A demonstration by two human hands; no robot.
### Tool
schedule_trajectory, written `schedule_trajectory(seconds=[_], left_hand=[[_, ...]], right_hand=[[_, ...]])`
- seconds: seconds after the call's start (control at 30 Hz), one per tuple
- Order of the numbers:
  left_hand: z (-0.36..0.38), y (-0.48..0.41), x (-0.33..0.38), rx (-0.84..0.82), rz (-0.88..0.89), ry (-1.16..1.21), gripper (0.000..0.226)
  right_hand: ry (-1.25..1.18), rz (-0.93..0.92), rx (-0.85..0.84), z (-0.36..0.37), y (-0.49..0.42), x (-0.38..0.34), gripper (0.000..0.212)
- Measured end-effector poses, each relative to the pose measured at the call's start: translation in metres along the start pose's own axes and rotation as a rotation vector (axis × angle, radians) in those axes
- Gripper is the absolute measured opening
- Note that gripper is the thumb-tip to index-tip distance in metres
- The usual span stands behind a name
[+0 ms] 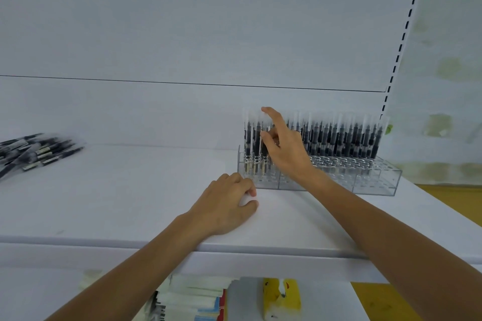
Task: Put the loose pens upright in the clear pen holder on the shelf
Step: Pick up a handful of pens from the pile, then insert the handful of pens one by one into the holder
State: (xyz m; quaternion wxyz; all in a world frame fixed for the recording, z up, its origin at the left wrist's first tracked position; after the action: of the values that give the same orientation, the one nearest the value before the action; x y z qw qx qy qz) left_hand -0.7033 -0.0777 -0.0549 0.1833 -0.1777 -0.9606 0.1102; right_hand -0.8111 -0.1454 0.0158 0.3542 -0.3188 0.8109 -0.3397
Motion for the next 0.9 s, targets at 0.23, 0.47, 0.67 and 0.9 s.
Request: schedule_trajectory(seconds=[0.23,0.47,0.67,0.9], left_hand=[[0.0,-0.001,-0.001,0.0,-0.003,0.002,0.025],[0.001,-0.001,-0.003,0.011,0.002,0.019,0.024],[-0.018,0.002,-0.024,0.093,-0.073,0.123,0.019],[-0.077,0.047,-0.114,0.232,-0.279,0.034,0.019]], right_hand=[[0.001,-0.032,-0.016,0.0,-0.001,-0.001,0.05],[0.114,-0.038,0.001,0.003,0.001,-0.004,0.056],[0.424,-0.071,0.247,-0.016,-0.001,-0.02,0.065],[0.053,-0.193,0.051,0.057,-0.042,-0.102,0.026]])
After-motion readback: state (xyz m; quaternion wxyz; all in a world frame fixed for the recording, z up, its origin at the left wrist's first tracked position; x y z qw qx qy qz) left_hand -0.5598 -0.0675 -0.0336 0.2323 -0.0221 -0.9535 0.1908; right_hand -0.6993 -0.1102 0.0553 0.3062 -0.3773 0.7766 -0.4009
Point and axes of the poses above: each hand's wrist, its own y-axis away from the middle knuckle, its own z-axis out of the palm, x = y × z, the point moved 8 cm from there along -y, towards the middle knuckle, and after that the axes turned 5 degrees about -z, right-handed, at the moved point
